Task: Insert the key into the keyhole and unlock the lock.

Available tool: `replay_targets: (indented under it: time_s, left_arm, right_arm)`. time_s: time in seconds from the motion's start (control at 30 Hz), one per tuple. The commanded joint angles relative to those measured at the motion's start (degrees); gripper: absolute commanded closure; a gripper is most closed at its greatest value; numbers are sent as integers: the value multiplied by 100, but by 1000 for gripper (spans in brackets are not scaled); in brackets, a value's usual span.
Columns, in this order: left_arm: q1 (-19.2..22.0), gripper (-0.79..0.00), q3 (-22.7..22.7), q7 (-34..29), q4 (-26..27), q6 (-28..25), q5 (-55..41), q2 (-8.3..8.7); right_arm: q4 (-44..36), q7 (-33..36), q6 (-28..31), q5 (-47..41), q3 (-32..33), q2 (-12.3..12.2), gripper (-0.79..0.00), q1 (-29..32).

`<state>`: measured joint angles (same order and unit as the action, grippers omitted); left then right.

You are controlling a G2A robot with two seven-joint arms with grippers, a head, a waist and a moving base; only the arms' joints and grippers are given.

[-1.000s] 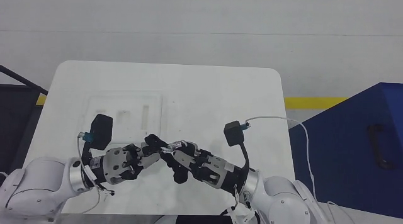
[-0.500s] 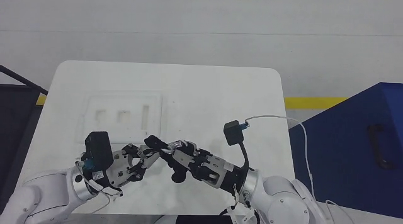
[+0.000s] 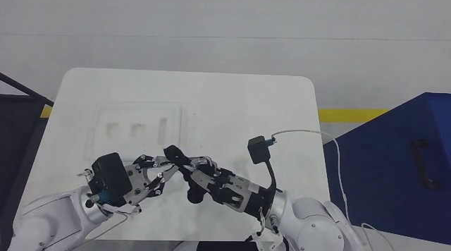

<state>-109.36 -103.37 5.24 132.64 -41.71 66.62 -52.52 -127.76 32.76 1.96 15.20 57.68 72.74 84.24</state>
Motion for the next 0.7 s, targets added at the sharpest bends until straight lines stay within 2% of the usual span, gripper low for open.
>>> replay_targets:
  time_s: [0.0,0.3,0.67]
  left_arm:
    - [-71,0,33,472,-30,128,586,-19]
    - [-353,0,185,2062,-234,563,2085,-63]
    - [-467,0,241,2817,-325,1040,2859,-88]
  right_arm:
    - [-12,-10,7,-6,17,-8,0,27]
    - [-37,-32,72,-201,111,-44,0,117]
    - [115,-72,51,-326,-17,-39,0,-41]
